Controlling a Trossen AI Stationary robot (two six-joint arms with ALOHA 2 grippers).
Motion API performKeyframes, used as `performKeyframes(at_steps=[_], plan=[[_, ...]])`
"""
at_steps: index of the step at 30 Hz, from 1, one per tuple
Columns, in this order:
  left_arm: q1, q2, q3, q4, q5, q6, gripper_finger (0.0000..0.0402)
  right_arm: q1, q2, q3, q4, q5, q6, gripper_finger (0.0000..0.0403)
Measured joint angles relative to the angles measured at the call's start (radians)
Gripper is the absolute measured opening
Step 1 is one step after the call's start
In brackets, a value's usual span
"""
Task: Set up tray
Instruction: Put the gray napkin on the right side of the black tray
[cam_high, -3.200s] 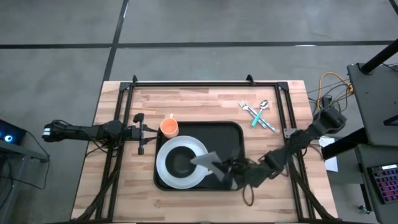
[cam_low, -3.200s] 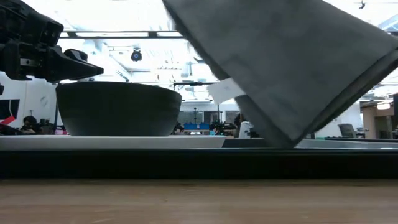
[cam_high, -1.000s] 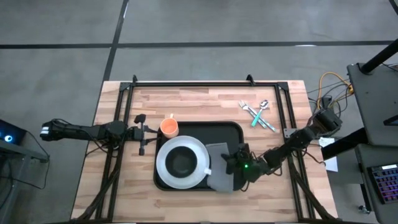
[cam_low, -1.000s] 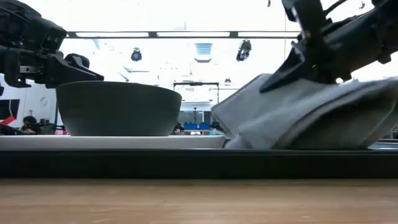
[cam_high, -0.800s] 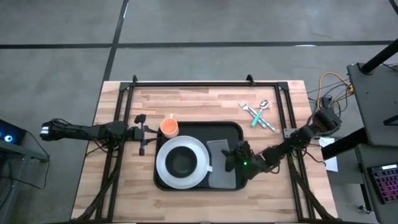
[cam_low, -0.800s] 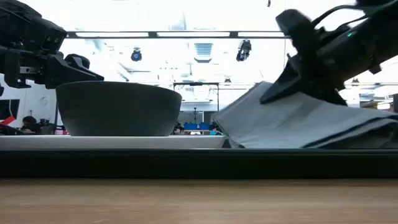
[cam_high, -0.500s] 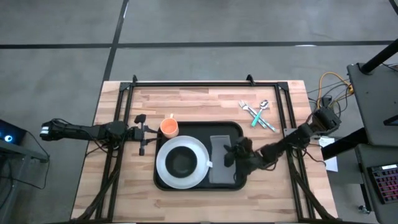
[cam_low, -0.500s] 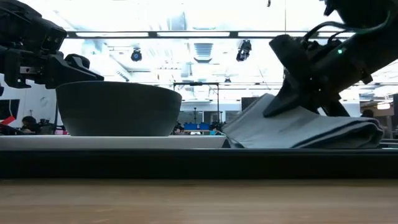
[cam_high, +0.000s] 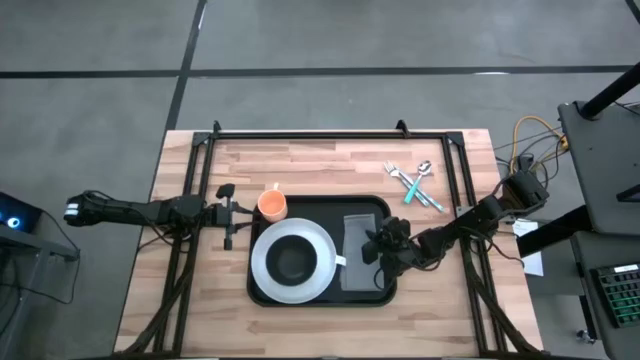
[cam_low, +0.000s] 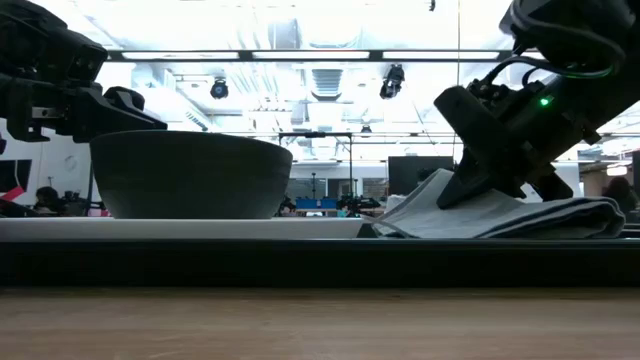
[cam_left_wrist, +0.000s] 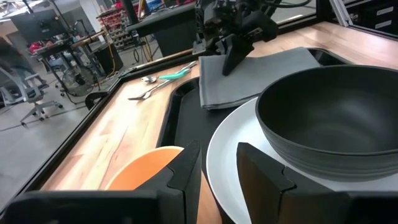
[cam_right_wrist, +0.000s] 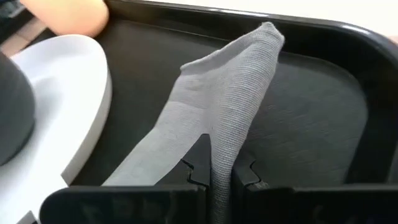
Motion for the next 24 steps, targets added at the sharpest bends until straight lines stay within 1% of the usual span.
performKeyframes(at_steps=[3,9,24], plan=[[0.000,0.000,0.000,0.000,0.000,0.000,0.0084,-0.013,-0.004,0.000,-0.021,-0.011,-0.003,0.0009],[0.000,0.000,0.000,0.000,0.000,0.000,0.0084,-0.024,-0.018,0.000,-0.056,-0.072,-0.006,0.0008],[0.000,0.006,0.000,0.000,0.000,0.000,0.0084,-0.024,-0.038,0.000,-0.074,-0.077,-0.008,0.0008]])
